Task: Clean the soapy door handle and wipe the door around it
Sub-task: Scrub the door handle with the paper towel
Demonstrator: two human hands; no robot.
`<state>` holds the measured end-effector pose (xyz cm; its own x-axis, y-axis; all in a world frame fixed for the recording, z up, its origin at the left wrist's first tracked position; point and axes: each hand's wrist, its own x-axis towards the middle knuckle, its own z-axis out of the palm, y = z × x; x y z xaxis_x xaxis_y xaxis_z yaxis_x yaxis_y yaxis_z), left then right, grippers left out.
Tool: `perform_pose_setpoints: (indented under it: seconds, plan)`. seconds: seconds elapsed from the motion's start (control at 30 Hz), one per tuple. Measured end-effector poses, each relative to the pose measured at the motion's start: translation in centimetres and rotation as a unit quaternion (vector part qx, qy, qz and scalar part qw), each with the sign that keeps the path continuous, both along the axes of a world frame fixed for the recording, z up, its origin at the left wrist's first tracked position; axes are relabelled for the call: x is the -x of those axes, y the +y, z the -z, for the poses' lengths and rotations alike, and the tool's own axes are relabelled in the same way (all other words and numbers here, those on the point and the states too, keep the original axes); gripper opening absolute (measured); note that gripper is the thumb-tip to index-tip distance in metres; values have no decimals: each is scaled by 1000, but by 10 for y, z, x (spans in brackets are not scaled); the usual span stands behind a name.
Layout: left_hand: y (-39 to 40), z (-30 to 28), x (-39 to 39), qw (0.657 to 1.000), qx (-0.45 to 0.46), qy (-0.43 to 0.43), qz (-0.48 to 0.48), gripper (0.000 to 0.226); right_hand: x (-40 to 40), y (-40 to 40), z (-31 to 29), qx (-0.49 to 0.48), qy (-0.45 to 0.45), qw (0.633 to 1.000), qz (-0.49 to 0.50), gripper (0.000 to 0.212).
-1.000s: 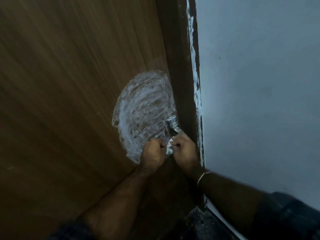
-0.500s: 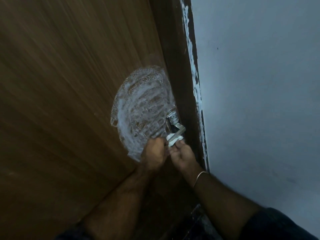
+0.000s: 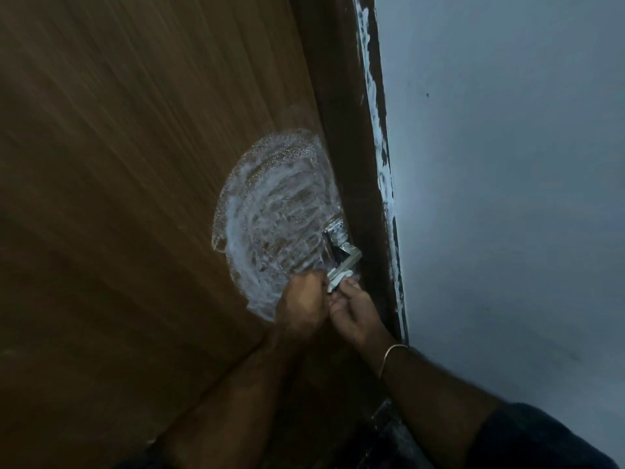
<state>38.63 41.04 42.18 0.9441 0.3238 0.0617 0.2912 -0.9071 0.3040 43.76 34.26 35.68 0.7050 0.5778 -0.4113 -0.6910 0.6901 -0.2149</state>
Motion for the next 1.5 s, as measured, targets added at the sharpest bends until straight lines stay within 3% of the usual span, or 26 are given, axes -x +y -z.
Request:
perform_pose_setpoints:
  seconds: [0.17, 0.27, 0.37, 0.47, 0.53, 0.6, 0.73, 0.87, 1.03, 1.17, 1.23, 1.3, 1.4, 1.43, 1.5]
  plan:
    - [6, 4, 1, 1000, 18, -10, 8, 12, -14, -6, 5, 54, -67, 996, 20, 19]
    - [8, 3, 0, 1000, 10, 0, 3, 21, -17, -3, 6, 40, -35, 998, 15, 31]
    - [10, 4, -2, 1000, 15, 2, 6, 22, -11, -3, -1, 132, -59, 988, 53, 31]
    - [10, 6, -3, 1000, 16, 0, 10, 20, -9, 1, -6, 72, -43, 996, 14, 24]
    - [10, 7, -2, 999, 30, -20, 9, 24, -6, 2, -2, 12, 16, 999, 25, 17]
    - [12, 7, -2, 998, 46, -35, 20, 28, 6, 6, -2, -2, -28, 1000, 11, 19]
    - [18, 6, 2, 997, 35, -60, 20, 18, 25, 4, 0, -46, -17, 999, -23, 21]
    - [17, 4, -6, 999, 27, -29, -14, 24, 53, 10, 12, -46, -29, 994, -92, 22]
    - [14, 0, -15, 999, 23, 0, -37, 20, 21, -7, 11, 1, 32, 999, 5, 21]
    - [10, 6, -20, 998, 45, -33, -30, 12, -9, -16, -3, 66, 41, 997, 29, 37]
    - [5, 8, -23, 998, 41, -44, -11, 14, -20, -21, -8, 32, 74, 994, 76, 38]
    - [0, 8, -28, 998, 32, -47, 15, 22, -28, -21, -15, 81, 5, 990, 115, 33]
    - [-3, 8, -33, 999, 24, -25, 21, 25, -37, -17, -24, 291, -62, 933, 202, 28]
    - [-3, 9, -35, 1000, 20, -12, 18, 26, -40, -16, -24, 386, -128, 889, 213, 23]
    - [-3, 9, -37, 1000, 7, 10, 13, 25, -37, -22, -24, 507, -322, 763, 239, 14]
